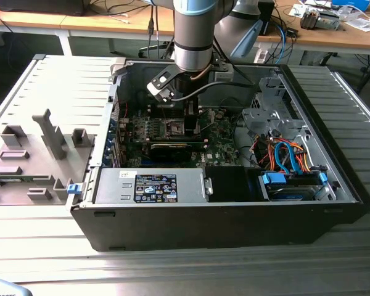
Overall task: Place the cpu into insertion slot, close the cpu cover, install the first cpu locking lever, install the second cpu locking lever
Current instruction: 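Place the cpu into insertion slot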
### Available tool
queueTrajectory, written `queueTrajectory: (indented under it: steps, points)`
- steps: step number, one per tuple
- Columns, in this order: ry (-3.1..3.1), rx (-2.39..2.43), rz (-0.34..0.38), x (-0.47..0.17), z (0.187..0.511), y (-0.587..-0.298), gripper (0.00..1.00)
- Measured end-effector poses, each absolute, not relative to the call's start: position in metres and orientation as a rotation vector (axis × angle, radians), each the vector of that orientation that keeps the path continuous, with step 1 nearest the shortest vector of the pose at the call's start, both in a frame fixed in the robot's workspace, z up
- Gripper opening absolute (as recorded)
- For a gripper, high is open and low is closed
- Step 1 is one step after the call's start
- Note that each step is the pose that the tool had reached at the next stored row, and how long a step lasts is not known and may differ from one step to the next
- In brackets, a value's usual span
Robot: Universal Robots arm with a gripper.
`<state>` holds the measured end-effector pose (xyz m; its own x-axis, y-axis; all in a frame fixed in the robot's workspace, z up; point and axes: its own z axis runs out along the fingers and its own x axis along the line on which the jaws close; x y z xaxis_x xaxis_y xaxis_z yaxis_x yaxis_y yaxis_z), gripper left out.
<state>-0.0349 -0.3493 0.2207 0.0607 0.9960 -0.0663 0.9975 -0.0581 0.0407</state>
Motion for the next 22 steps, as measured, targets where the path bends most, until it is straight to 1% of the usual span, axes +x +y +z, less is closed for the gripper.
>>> queueTrajectory:
  steps: [11,22]
  points:
    - [2.103,2.232,-0.031,-0.0374,0.2201,-0.3489,0.54]
    - [2.136,2.199,-0.029,-0.0414,0.22,-0.3425,0.54]
